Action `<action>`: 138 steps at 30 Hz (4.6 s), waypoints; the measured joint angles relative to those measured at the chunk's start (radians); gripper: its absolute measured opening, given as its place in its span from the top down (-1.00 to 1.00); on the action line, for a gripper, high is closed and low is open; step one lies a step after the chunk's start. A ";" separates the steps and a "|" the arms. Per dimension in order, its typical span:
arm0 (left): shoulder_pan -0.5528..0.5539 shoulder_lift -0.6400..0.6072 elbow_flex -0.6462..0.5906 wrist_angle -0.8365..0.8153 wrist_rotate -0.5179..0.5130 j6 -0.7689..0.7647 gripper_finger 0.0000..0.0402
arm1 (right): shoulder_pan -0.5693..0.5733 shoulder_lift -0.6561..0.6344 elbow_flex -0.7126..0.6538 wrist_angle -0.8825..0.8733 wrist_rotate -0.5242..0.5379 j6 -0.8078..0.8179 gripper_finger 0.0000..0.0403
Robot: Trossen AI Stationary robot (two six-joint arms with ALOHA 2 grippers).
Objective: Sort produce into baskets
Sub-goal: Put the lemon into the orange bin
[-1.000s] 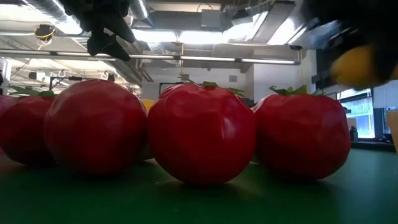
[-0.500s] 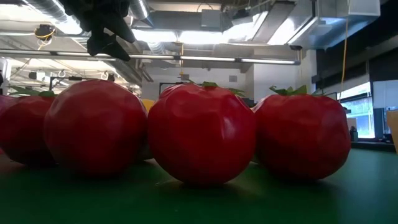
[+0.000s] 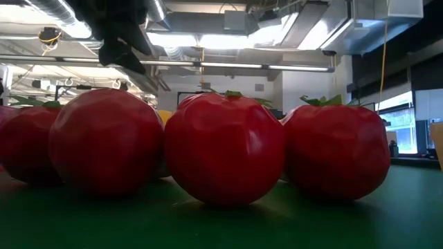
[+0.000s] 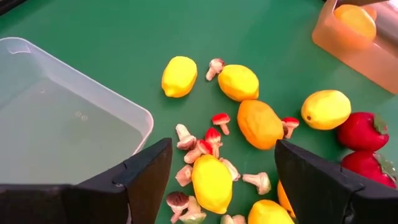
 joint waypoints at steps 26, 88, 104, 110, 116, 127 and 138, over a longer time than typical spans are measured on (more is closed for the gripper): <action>0.000 0.062 0.000 0.010 0.000 0.046 -0.39 | 0.000 0.008 -0.069 0.116 -0.071 -0.109 -0.68; 0.000 0.061 0.000 0.023 0.001 0.036 -0.39 | -0.969 0.447 0.342 0.431 0.046 -2.388 -0.70; 0.002 0.061 0.000 0.023 0.000 0.037 -0.39 | -1.035 0.517 0.362 0.422 0.014 -2.543 -0.70; 0.002 0.061 0.000 0.023 0.000 0.038 -0.39 | -1.069 0.517 0.362 0.420 -0.049 -2.561 -0.70; 0.002 0.061 0.000 0.023 0.000 0.047 -0.39 | -1.067 0.545 0.362 0.442 -0.087 -2.566 -0.70; 0.008 0.061 0.000 0.025 -0.001 0.053 -0.39 | -1.067 0.614 0.361 0.402 -0.059 -2.567 -0.70; 0.008 0.061 0.000 0.026 -0.002 0.056 -0.39 | -1.067 0.634 0.361 0.428 -0.090 -2.562 -0.48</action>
